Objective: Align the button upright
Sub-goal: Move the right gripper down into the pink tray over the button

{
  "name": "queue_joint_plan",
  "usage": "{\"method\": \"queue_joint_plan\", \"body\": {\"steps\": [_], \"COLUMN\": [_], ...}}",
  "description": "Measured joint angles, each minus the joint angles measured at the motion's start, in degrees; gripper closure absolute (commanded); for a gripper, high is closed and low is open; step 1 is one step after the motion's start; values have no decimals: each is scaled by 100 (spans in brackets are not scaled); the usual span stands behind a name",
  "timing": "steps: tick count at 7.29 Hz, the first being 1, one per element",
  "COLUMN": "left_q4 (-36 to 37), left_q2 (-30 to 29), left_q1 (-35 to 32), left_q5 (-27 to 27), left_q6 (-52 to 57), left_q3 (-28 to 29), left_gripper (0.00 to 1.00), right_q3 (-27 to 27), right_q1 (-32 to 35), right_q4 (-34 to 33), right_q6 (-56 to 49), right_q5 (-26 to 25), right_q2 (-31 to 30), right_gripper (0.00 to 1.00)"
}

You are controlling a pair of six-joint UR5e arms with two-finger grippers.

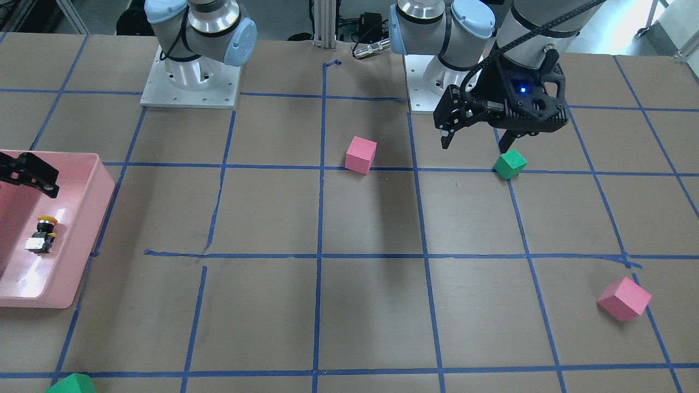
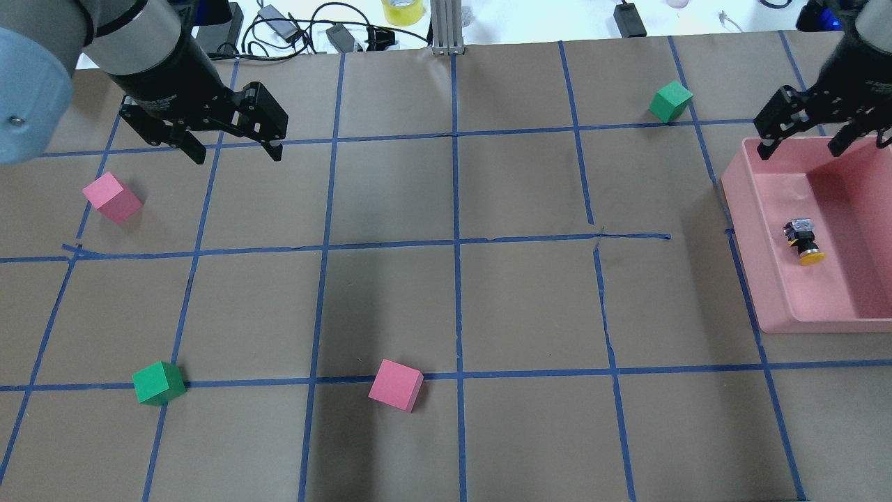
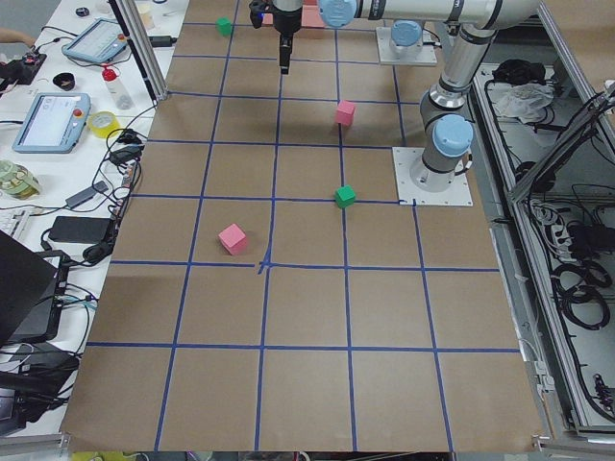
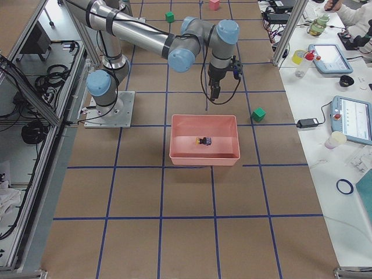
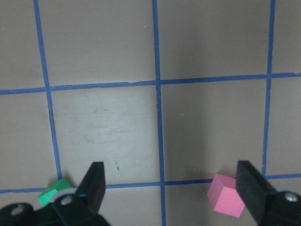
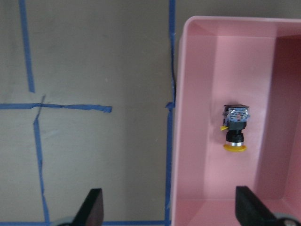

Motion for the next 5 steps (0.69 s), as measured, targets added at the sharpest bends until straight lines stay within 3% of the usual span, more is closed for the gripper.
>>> {"method": "queue_joint_plan", "body": {"steps": [3, 5], "left_q4": [-57, -135], "left_q2": [14, 21], "left_q1": [-6, -21], "left_q5": [76, 183], "left_q6": [3, -1], "left_q3": [-8, -12], "left_gripper": [0, 0], "right_q3": [225, 444], "right_q1": [-282, -319], "right_q4": [-893, -1236], "right_q6": [-42, 536], "right_q5": [-289, -303], "right_q2": [395, 600], "right_gripper": [0, 0]}}
